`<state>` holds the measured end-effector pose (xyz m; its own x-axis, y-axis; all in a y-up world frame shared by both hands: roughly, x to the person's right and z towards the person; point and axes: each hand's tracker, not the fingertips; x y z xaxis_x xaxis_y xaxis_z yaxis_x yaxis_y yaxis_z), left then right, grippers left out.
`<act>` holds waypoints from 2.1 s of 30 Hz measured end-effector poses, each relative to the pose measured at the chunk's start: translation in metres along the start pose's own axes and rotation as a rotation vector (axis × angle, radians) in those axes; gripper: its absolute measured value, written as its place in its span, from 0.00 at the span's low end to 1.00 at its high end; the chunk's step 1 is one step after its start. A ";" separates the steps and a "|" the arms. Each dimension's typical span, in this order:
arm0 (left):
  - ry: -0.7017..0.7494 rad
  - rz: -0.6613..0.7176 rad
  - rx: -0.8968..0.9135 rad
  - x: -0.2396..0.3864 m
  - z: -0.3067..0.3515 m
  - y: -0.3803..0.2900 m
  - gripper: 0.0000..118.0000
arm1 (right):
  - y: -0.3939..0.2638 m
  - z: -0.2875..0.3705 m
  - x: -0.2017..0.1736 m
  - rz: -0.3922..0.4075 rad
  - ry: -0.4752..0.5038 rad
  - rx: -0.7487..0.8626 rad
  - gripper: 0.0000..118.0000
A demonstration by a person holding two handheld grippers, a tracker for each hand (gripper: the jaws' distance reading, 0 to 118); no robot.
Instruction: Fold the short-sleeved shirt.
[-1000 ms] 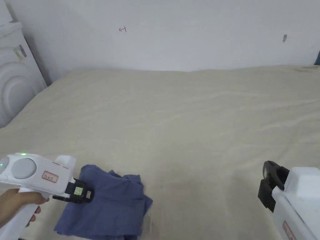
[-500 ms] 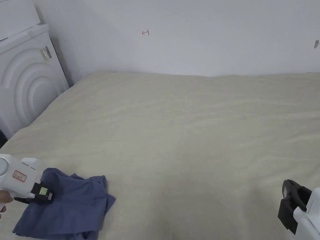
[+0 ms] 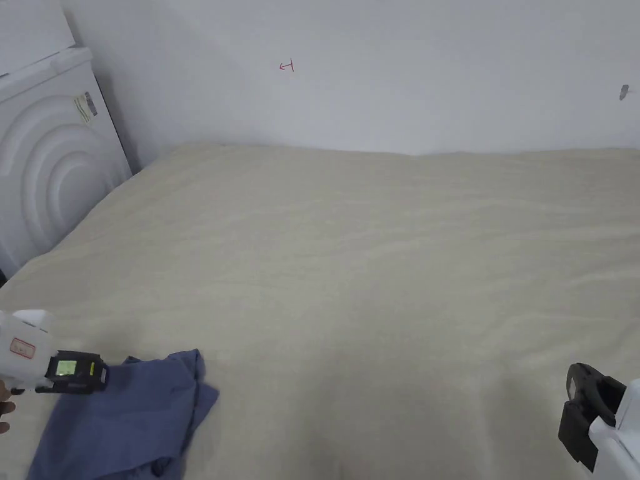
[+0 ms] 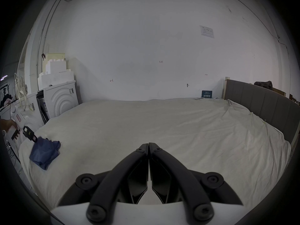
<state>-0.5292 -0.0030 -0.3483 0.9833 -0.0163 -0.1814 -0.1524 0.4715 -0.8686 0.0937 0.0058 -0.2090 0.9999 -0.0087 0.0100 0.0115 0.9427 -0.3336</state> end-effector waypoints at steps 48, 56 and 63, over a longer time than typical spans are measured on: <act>-0.147 -0.180 1.191 0.324 0.145 -0.121 0.00 | 0.045 0.031 0.053 0.054 -0.139 0.358 0.00; -0.135 -0.176 1.209 0.346 0.121 -0.138 0.00 | 0.030 0.026 0.055 0.062 -0.171 0.383 0.00; -0.130 -0.165 1.206 0.350 0.120 -0.139 0.00 | 0.028 0.024 0.056 0.059 -0.168 0.373 0.00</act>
<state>-0.1517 0.0318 -0.2360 0.9952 -0.0977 -0.0023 0.0973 0.9881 0.1194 0.1495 0.0396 -0.1954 0.9835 0.0741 0.1650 -0.0796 0.9965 0.0266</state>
